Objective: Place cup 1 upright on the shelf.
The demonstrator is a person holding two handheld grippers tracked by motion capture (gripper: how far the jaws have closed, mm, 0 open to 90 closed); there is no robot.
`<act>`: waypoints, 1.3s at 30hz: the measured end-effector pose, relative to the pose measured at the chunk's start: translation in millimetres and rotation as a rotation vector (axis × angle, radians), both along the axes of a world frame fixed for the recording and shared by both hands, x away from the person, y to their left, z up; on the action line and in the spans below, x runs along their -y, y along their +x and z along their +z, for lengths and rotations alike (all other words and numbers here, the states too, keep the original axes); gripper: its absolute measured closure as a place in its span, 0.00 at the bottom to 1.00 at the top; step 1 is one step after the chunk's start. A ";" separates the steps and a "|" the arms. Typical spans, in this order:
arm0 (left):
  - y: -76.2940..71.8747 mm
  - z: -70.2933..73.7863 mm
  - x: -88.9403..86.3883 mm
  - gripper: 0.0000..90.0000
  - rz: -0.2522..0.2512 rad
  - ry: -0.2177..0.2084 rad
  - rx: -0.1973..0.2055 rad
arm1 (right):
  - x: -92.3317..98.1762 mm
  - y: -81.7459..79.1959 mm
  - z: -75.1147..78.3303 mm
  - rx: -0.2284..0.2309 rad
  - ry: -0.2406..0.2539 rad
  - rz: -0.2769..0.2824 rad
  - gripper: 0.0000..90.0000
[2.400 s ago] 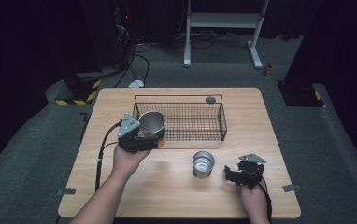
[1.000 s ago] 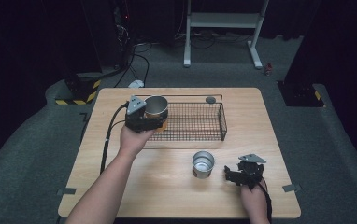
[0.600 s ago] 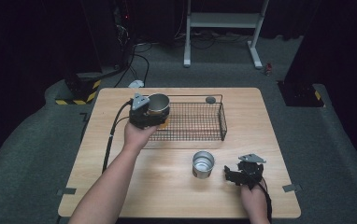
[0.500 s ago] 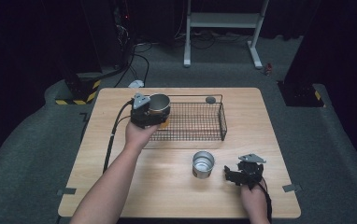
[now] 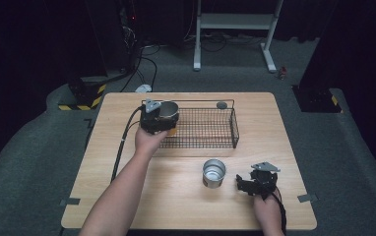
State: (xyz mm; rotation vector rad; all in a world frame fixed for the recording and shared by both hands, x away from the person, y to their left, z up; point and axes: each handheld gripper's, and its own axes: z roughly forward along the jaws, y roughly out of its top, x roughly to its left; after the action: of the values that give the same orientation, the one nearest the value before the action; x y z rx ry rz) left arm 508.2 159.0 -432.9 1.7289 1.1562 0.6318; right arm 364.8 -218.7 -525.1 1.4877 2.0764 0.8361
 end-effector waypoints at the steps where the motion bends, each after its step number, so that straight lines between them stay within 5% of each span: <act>1: 1.3 -1.4 0.2 0.15 0.005 0.006 -0.003 | 0.0 0.0 0.0 0.000 0.000 0.000 0.09; 10: 9.7 -8.7 4.3 0.15 0.011 0.030 -0.047 | 0.0 0.0 0.0 0.000 0.000 0.000 0.09; 22: 19.5 -18.7 11.1 0.15 0.012 0.070 -0.167 | -0.1 -0.1 0.0 0.000 0.000 0.001 0.09; 26: 18.7 -20.5 12.8 0.15 0.013 0.105 -0.165 | -0.1 -0.3 -0.1 0.002 -0.001 0.003 0.09; 39: 18.5 -23.6 15.4 0.15 0.009 0.112 -0.164 | -0.2 -0.8 -0.1 0.002 -0.001 0.008 0.09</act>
State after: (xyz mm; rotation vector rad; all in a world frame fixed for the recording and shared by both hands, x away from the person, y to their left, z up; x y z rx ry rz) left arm 526.7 143.6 -456.5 1.8999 1.2633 0.5775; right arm 364.0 -218.5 -525.3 1.4780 2.0826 0.8388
